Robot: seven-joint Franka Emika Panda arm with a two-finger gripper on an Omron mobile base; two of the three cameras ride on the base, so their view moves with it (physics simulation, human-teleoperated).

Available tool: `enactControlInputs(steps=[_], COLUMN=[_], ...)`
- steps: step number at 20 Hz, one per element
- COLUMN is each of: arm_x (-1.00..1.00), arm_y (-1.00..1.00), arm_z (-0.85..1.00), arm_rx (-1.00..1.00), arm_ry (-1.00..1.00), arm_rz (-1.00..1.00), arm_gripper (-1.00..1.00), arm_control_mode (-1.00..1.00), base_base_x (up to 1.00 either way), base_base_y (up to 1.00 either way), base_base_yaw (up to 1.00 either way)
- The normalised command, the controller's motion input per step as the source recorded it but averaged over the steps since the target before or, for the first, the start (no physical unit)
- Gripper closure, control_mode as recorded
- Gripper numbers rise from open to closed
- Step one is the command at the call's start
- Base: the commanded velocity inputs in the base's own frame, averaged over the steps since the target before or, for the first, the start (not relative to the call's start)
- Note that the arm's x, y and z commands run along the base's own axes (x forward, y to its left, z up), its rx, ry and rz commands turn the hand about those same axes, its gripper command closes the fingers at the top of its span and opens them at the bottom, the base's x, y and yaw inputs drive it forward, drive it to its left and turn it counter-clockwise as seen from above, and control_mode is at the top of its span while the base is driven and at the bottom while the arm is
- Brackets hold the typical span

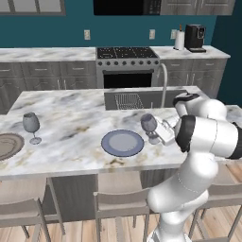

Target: Retrieve the wine glasses from the counter and place one next to each plate.

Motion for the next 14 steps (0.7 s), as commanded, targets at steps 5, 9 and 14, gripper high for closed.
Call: enactControlInputs(steps=[5, 9, 14], arm_x=[0.29, 0.26, 0.15], arm_y=[0.00, 0.00, 0.00], arm_z=[-0.28, -0.28, -0.22], arm_rx=[0.00, 0.00, 0.00], arm_ry=[-0.01, 0.00, 0.00], arm_rz=[0.00, 0.00, 0.00], arm_gripper=[1.00, 1.00, 1.00], arm_control_mode=[-1.00, -1.00, -1.00], base_base_x=[0.00, 0.00, 0.00], base_base_y=[0.00, 0.00, 0.00], base_base_yaw=[0.00, 0.00, 0.00])
